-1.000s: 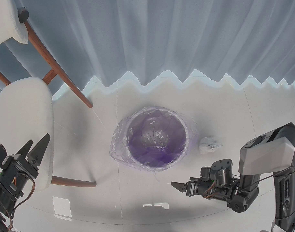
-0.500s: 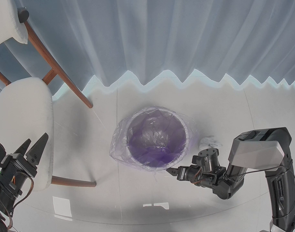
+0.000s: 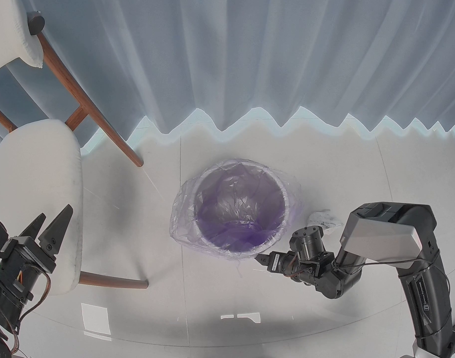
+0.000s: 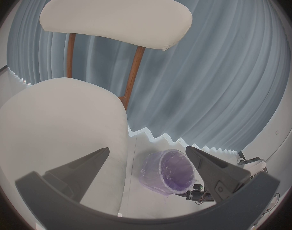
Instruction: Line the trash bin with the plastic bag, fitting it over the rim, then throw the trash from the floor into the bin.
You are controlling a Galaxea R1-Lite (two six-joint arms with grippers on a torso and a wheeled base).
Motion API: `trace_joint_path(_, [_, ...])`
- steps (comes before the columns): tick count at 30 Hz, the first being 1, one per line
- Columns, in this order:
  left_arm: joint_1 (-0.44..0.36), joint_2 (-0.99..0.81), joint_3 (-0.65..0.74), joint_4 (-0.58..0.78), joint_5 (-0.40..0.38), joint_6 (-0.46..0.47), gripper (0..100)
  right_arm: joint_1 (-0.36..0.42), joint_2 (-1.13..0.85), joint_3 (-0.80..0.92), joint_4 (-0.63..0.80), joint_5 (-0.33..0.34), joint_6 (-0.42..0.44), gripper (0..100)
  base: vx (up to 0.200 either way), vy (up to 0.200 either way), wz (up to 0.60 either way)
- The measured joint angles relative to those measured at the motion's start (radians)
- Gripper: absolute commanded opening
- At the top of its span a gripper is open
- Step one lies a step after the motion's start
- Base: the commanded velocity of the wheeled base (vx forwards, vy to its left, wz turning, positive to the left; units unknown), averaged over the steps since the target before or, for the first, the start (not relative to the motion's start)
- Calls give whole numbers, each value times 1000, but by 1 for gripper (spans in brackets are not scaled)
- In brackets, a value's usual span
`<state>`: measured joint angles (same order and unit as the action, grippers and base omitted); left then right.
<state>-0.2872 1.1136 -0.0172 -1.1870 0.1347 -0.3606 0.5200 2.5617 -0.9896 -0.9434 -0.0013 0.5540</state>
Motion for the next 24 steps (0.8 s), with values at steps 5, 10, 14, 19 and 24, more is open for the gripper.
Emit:
trace_joint_path(5, [0,0,0,-1,0,1,100,-1,7,-89,187,-38,38,100,0,0,0])
trace_joint_path(10, [1,-1,0,0,0,1,100,1,6,-171,331,-55,60,100,0,0,0])
trace_joint_path(14, [4,-1,0,3,0,1,100,3,6,-209,384,-61,72,100,0,0,0])
trace_joint_path(19, [11,-3,0,5,0,1,100,7,-29,-187,387,-65,110,100,0,0,0])
trace_joint_path(24, [14,-9,0,6,0,1,100,9,-167,-45,386,-30,137,100,0,0,0])
